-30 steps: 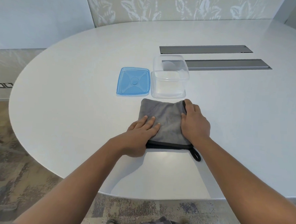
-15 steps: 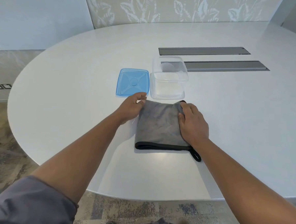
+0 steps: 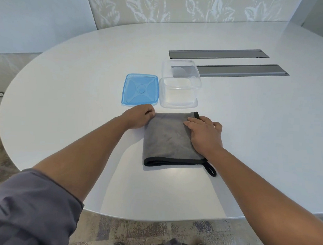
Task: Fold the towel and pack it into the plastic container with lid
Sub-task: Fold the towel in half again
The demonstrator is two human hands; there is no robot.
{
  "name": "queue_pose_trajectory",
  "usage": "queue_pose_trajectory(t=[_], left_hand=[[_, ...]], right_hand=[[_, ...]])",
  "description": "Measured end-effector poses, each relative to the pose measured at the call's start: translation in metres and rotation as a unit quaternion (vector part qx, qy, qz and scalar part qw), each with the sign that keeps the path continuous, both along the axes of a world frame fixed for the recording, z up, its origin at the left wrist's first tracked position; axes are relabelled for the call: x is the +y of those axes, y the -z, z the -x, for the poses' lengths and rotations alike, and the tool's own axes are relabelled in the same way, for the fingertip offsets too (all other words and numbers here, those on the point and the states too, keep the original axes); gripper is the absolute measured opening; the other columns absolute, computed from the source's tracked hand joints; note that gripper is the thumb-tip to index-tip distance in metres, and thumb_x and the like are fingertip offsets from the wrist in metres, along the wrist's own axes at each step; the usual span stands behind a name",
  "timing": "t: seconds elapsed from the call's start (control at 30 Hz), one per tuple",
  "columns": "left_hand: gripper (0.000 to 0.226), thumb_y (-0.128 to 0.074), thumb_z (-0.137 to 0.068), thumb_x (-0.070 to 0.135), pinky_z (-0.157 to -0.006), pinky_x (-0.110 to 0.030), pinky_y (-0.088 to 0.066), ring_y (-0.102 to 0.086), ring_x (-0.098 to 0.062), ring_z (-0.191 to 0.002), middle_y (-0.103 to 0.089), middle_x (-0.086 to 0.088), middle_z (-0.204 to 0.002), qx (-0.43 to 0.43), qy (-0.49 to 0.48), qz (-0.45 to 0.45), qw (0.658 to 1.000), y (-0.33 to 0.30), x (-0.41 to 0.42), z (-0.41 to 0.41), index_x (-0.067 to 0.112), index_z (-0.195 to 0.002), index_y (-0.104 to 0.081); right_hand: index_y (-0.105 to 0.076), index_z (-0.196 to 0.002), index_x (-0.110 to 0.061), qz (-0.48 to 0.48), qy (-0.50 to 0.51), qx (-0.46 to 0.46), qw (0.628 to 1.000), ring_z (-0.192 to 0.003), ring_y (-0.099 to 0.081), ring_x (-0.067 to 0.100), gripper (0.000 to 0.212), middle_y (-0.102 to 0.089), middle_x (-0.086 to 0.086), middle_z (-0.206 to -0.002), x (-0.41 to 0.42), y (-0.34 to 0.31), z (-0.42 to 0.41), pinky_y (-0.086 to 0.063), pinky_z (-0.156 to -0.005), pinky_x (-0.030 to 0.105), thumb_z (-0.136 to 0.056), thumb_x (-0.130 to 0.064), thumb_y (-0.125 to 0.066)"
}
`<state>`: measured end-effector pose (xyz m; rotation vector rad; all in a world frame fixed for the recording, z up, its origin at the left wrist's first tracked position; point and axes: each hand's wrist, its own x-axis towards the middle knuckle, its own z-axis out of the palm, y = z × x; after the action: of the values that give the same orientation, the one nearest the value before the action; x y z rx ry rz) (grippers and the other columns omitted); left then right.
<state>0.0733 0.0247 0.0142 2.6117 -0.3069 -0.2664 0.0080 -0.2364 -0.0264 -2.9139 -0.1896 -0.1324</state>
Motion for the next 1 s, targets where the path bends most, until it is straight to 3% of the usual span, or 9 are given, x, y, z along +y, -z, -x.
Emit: queue_pose_trajectory(t=[0.17,0.3,0.43,0.53,0.63,0.73,0.83,0.9,1.0], left_hand=[[0.015,-0.045,-0.106,0.034,-0.081,-0.039,-0.046,-0.059,-0.024,-0.095,-0.059,0.003,-0.11,-0.053,0.013,-0.059,0.997,0.01,0.0,0.007,0.025,-0.113,-0.054],[0.037,-0.055,-0.098,0.019,-0.087,-0.042,-0.046,-0.05,-0.031,-0.113,-0.048,-0.007,-0.133,-0.144,0.001,-0.105,0.984,0.003,-0.012,0.014,0.018,-0.136,-0.054],[0.034,-0.054,-0.095,0.012,-0.098,-0.042,-0.044,-0.052,-0.031,-0.116,-0.056,-0.009,-0.132,-0.184,0.03,0.001,0.982,-0.002,-0.04,0.042,0.01,-0.128,-0.06],[0.033,-0.046,-0.103,0.023,-0.107,-0.038,-0.034,-0.049,-0.032,-0.13,-0.056,-0.01,-0.14,-0.17,0.05,-0.041,0.983,0.02,-0.052,0.063,0.01,-0.13,-0.059],[0.059,-0.026,-0.106,0.049,-0.126,-0.043,-0.01,-0.012,-0.027,-0.157,-0.019,-0.003,-0.17,-0.114,0.011,-0.126,0.985,0.037,-0.045,0.069,0.025,-0.16,-0.029],[0.076,-0.018,-0.098,0.071,-0.127,-0.047,0.0,0.004,-0.028,-0.158,0.008,-0.005,-0.172,-0.042,-0.027,-0.141,0.989,0.036,-0.033,0.066,0.035,-0.163,-0.004],[0.085,-0.016,-0.092,0.08,-0.126,-0.048,0.004,0.008,-0.03,-0.158,0.012,-0.011,-0.171,-0.039,-0.038,-0.156,0.986,0.035,-0.031,0.069,0.036,-0.163,0.0],[0.085,-0.015,-0.094,0.077,-0.126,-0.048,0.006,0.013,-0.03,-0.157,0.011,-0.013,-0.171,-0.064,-0.034,-0.172,0.982,0.036,-0.032,0.07,0.031,-0.164,-0.002],[0.073,-0.02,-0.103,0.058,-0.125,-0.044,0.005,0.009,-0.03,-0.158,0.002,-0.013,-0.172,-0.152,-0.008,-0.199,0.968,0.034,-0.037,0.071,0.016,-0.163,-0.016]], right_hand=[[-0.056,-0.14,-0.045,-0.012,0.003,0.009,1.0,-0.148,-0.028,0.019,0.056,-0.044,-0.018,-0.157,-0.001,-0.002,0.002,-0.015,-0.113,0.047,-0.099,-0.011,-0.036],[-0.057,-0.139,-0.043,-0.009,-0.002,0.006,1.0,-0.147,-0.03,0.022,0.053,-0.046,-0.016,-0.156,0.0,0.0,0.001,-0.014,-0.111,0.047,-0.1,-0.012,-0.038],[-0.058,-0.137,-0.043,-0.01,0.0,0.008,1.0,-0.145,-0.031,0.022,0.05,-0.048,-0.016,-0.154,0.0,-0.001,-0.001,-0.014,-0.11,0.047,-0.101,-0.015,-0.037],[-0.062,-0.131,-0.042,-0.009,-0.002,0.0,1.0,-0.142,-0.036,0.022,0.047,-0.052,-0.017,-0.151,-0.002,-0.004,-0.003,-0.015,-0.109,0.048,-0.1,-0.016,-0.038],[-0.065,-0.123,-0.038,0.026,0.009,0.002,1.0,-0.138,-0.04,0.022,0.043,-0.056,-0.017,-0.145,0.0,-0.007,-0.004,-0.016,-0.109,0.05,-0.097,-0.015,-0.039],[-0.066,-0.111,-0.033,0.032,0.04,0.001,0.999,-0.131,-0.046,0.021,0.039,-0.063,-0.015,-0.134,0.002,-0.008,-0.001,-0.019,-0.108,0.05,-0.091,-0.009,-0.042],[-0.061,-0.108,-0.026,0.064,0.043,0.002,0.997,-0.127,-0.046,0.022,0.036,-0.063,-0.01,-0.129,0.009,-0.013,0.001,-0.021,-0.107,0.05,-0.086,-0.006,-0.042],[-0.06,-0.112,-0.023,0.054,0.024,-0.024,0.998,-0.13,-0.044,0.022,0.032,-0.061,-0.006,-0.132,0.019,-0.016,0.002,-0.021,-0.108,0.049,-0.089,-0.011,-0.04],[-0.051,-0.142,-0.019,0.013,-0.018,-0.032,0.999,-0.149,-0.027,0.025,0.045,-0.044,-0.002,-0.158,0.039,-0.014,0.008,-0.014,-0.114,0.047,-0.102,-0.027,-0.032]])
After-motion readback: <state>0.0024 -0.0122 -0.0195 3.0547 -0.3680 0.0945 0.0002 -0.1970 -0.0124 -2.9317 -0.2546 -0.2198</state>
